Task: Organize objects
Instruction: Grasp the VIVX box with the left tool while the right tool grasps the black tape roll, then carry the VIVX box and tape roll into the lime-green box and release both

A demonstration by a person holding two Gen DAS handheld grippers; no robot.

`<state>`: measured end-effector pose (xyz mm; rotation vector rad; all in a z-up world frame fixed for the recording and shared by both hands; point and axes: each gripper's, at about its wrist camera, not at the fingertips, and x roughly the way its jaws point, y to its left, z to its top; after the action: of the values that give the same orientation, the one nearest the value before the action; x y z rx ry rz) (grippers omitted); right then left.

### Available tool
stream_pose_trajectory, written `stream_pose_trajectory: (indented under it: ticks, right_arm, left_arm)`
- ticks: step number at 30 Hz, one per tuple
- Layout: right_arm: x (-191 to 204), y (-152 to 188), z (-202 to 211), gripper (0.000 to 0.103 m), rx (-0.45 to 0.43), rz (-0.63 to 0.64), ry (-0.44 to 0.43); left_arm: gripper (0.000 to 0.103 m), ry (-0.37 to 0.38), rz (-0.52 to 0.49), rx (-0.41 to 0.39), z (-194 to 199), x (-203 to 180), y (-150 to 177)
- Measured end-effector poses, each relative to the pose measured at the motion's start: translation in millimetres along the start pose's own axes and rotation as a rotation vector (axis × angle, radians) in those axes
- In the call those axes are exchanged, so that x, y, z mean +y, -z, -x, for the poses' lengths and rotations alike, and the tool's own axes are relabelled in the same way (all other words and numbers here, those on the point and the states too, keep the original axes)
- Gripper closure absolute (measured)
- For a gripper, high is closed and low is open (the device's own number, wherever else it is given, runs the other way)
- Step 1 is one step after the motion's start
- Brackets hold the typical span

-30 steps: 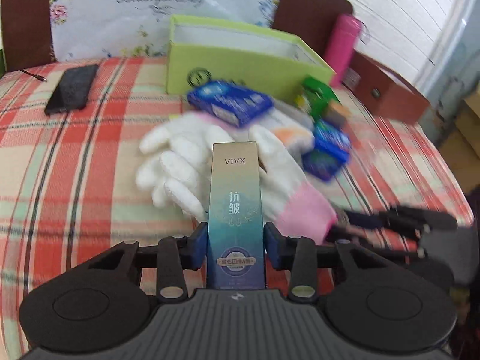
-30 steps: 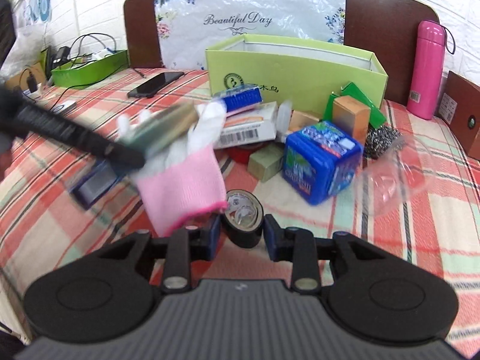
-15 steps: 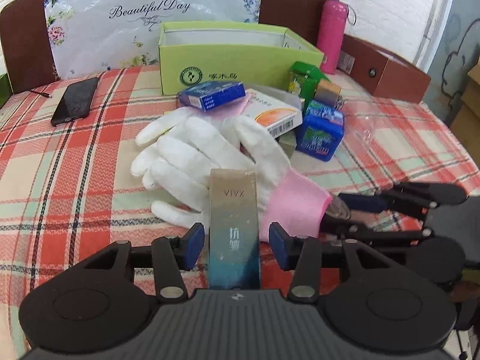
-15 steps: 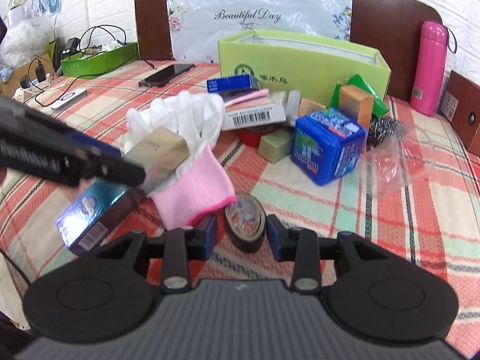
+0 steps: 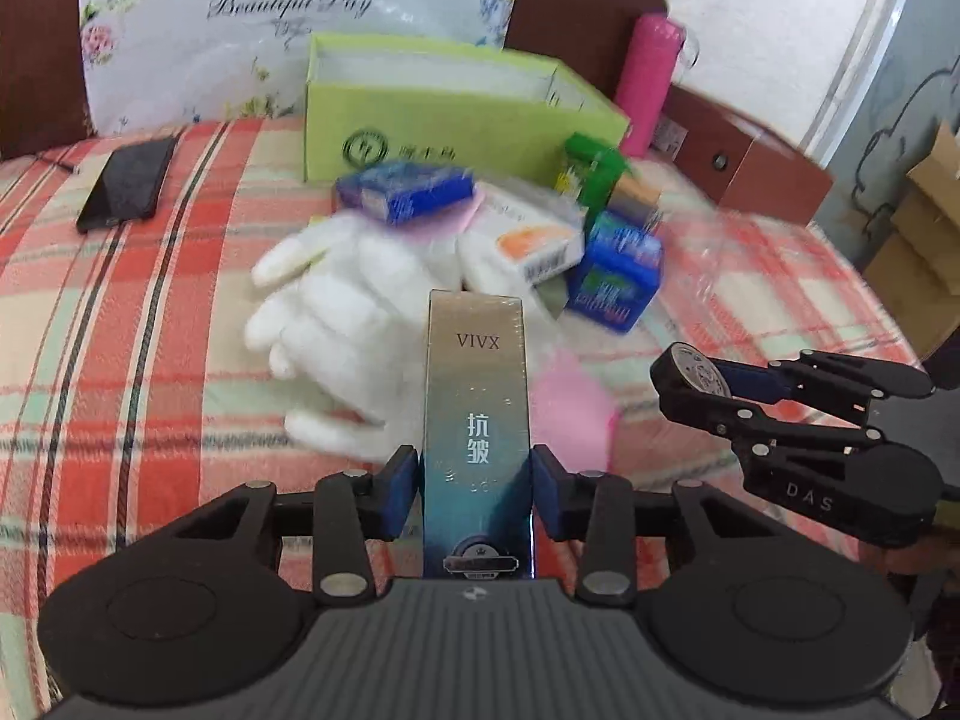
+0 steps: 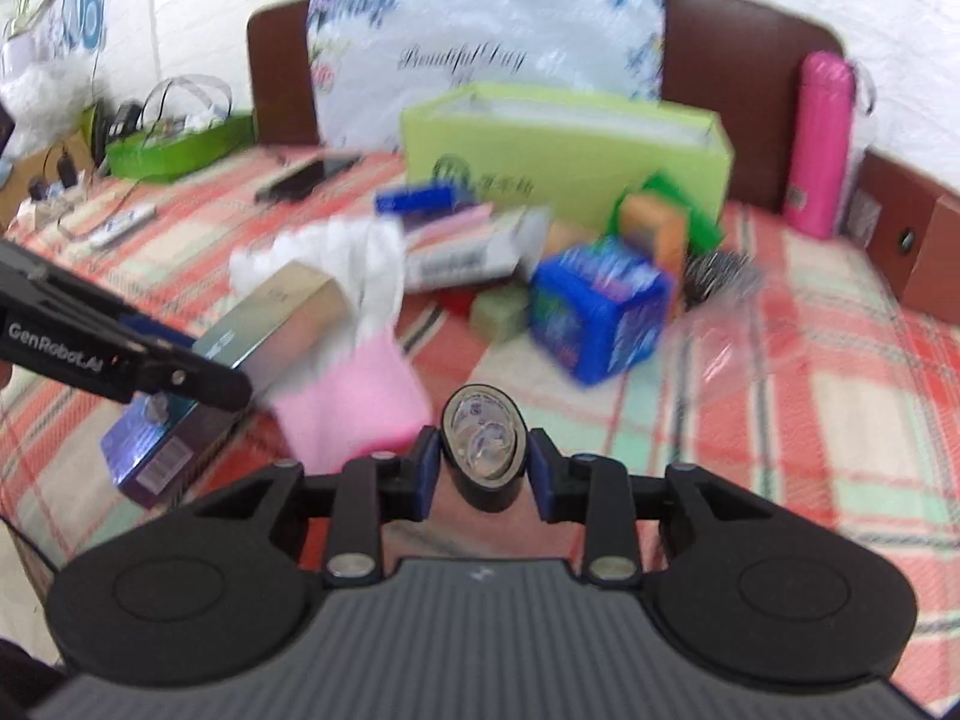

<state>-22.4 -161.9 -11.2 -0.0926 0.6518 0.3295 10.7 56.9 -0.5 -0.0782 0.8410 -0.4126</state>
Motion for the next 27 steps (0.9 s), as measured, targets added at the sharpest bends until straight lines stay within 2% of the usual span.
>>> stream_pose_trajectory:
  ticks: [4, 9, 16, 20, 27]
  right_arm:
    - [-10, -35, 8, 0.073, -0.089, 0.011, -0.004]
    - [-24, -88, -3, 0.073, -0.153, 0.015, -0.023]
    - [-47, -163, -52, 0.073, -0.174, 0.025, -0.001]
    - [-63, -198, -90, 0.073, -0.164, -0.011, 0.008]
    - [-82, -219, -165, 0.073, -0.081, -0.051, 0.063]
  left_arm:
    - [0.060, 0.033, -0.023, -0.092, 16, -4, -31]
    - [0.060, 0.073, -0.014, -0.192, 17, -2, -89]
    - [0.060, 0.003, -0.017, -0.267, -24, 7, -185]
    - [0.060, -0.057, -0.043, -0.261, -59, 19, -230]
    - [0.060, -0.103, -0.038, -0.112, -129, 52, -267]
